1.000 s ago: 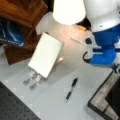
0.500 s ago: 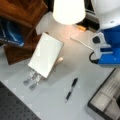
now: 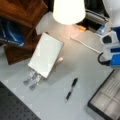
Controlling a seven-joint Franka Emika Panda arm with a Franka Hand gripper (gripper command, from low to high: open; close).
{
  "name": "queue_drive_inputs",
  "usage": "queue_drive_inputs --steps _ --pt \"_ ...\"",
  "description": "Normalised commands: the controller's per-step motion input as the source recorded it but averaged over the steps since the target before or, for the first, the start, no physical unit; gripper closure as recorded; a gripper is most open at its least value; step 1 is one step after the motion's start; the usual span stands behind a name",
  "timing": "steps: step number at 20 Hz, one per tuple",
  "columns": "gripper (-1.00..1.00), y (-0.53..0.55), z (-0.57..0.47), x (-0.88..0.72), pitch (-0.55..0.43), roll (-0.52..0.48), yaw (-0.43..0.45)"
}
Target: Open the box. Pick up the pen. Place the pen in the box. Pick up the book. Place the book on the shelf.
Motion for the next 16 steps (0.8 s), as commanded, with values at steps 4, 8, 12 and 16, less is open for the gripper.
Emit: queue_drive_inputs --steps 4,8,12,16 --pt "1.00 0.25 0.03 0.04 0.047 0.213 -0.021" --pt "1.00 0.27 0.00 0.03 0.013 0.202 -0.035" --pt "-1.00 0.22 0.00 0.01 -0.010 0.175 -0.032" --pt "-1.00 0.16 -0.05 -0.03 -0.046 0.146 -0.041"
